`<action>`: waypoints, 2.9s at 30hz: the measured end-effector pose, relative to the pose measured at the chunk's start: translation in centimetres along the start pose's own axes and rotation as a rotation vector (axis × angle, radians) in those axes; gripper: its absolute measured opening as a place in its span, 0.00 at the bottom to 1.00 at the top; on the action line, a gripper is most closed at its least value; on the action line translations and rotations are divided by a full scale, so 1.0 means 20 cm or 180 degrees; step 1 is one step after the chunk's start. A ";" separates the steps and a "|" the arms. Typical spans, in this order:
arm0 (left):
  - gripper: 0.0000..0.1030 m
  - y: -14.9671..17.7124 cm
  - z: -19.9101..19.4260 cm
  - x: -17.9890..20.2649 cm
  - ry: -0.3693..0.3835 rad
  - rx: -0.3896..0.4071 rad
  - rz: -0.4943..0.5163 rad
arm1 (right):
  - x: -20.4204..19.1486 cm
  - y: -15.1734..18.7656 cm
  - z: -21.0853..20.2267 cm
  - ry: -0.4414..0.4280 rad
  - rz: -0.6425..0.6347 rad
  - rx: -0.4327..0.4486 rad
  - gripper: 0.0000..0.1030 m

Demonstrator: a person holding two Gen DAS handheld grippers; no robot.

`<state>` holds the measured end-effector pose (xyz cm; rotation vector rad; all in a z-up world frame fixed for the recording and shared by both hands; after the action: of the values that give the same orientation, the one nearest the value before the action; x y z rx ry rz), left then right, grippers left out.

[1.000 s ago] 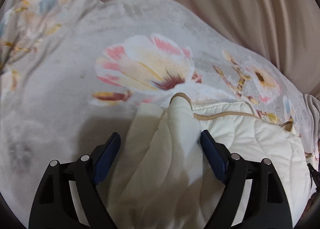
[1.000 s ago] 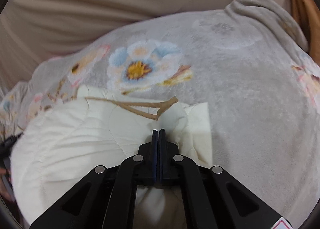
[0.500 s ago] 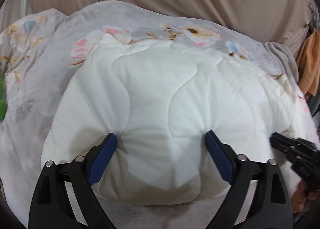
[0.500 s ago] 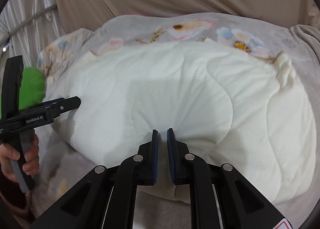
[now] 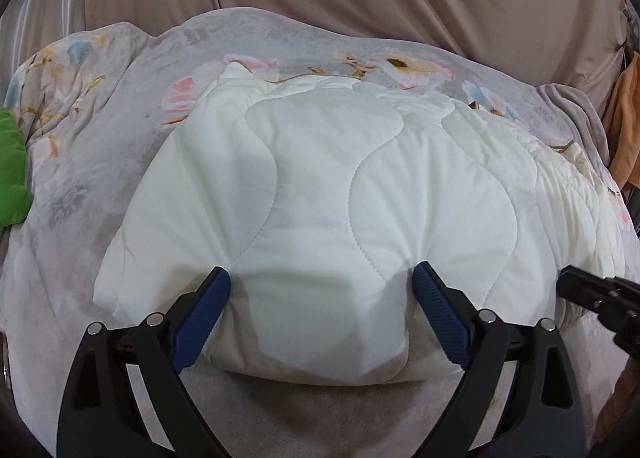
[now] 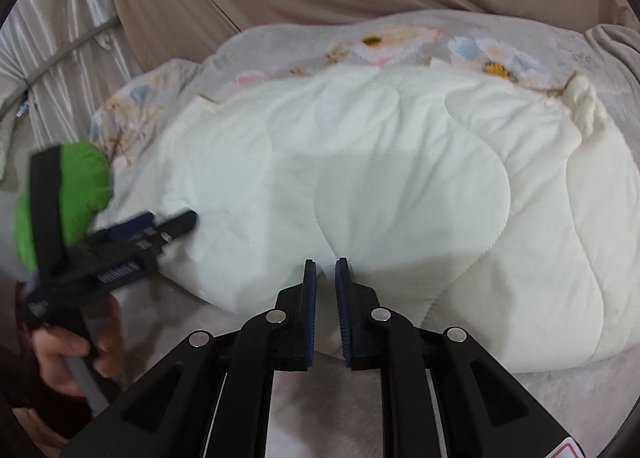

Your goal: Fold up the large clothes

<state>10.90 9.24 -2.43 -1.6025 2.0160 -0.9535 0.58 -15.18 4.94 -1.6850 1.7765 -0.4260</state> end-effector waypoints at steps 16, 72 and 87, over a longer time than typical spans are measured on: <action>0.88 -0.06 -0.18 -0.14 0.0332 0.0110 -0.0270 | 0.01 -0.23 -0.09 0.0187 -0.0113 0.0241 0.13; 0.37 -0.23 -0.02 -0.46 0.0698 0.0010 -0.1263 | 0.03 -0.38 0.52 0.0078 -0.0245 -0.0198 0.11; 0.14 -0.63 -0.56 0.28 0.1629 0.0883 -0.0199 | 0.09 -0.11 0.06 -0.0441 -0.0091 -0.0290 0.12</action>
<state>10.56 5.47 14.80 -1.3726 2.0244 -1.7249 3.05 -17.00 4.92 -1.7601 1.6953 -0.2377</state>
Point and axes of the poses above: each gripper's, at about its wrist camera, not at the fingertips, and z roughly the way its jaws point, x to its right, y to its underside, the point moved 3 cm from there along z, roughly the way its jaws point, and after that the axes turned 2 degrees about y, right-handed, at the moved point
